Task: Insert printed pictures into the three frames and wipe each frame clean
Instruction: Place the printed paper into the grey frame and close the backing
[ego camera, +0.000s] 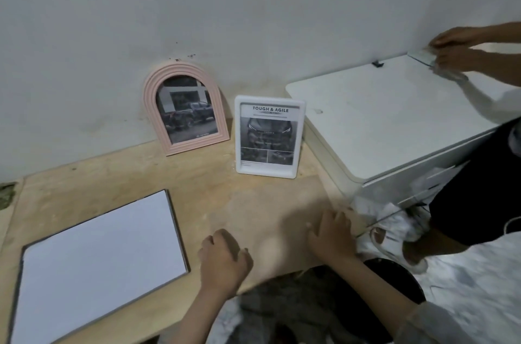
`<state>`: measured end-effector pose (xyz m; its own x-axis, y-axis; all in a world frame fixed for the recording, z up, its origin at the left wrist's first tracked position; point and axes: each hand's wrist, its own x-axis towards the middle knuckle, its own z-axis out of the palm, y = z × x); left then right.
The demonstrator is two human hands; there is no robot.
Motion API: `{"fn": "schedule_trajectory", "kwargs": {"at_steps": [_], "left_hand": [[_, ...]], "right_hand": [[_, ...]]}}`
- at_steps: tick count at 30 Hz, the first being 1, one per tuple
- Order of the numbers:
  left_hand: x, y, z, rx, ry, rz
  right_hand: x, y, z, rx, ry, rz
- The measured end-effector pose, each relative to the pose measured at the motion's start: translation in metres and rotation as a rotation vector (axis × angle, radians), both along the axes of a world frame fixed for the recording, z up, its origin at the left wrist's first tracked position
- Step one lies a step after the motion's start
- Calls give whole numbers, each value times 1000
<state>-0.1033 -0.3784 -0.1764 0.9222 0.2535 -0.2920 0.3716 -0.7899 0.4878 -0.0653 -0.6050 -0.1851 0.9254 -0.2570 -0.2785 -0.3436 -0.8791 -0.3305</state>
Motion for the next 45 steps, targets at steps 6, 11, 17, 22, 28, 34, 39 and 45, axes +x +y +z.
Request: {"fn": "schedule_trajectory", "kwargs": {"at_steps": [6, 11, 17, 22, 28, 34, 39, 45], "left_hand": [[19, 10, -3, -264, -42, 337], [15, 24, -6, -236, -52, 321], [2, 55, 0, -276, -91, 374], [-11, 105, 4, -274, -98, 402], [-32, 184, 12, -224, -153, 521], [-62, 268, 14, -195, -233, 674], [-74, 315, 5, -188, -233, 733], [-72, 328, 0, -175, -199, 722]], "right_hand": [[14, -6, 12, 107, -22, -162], [32, -11, 21, 206, 14, -357], [30, 11, 19, 233, 32, -348], [25, 60, 36, 263, 103, -212], [20, 157, 41, 298, 79, -17], [7, 256, 38, 370, 47, 117], [2, 310, 33, 358, 37, 209], [-1, 330, 29, 286, 58, 188]]}}
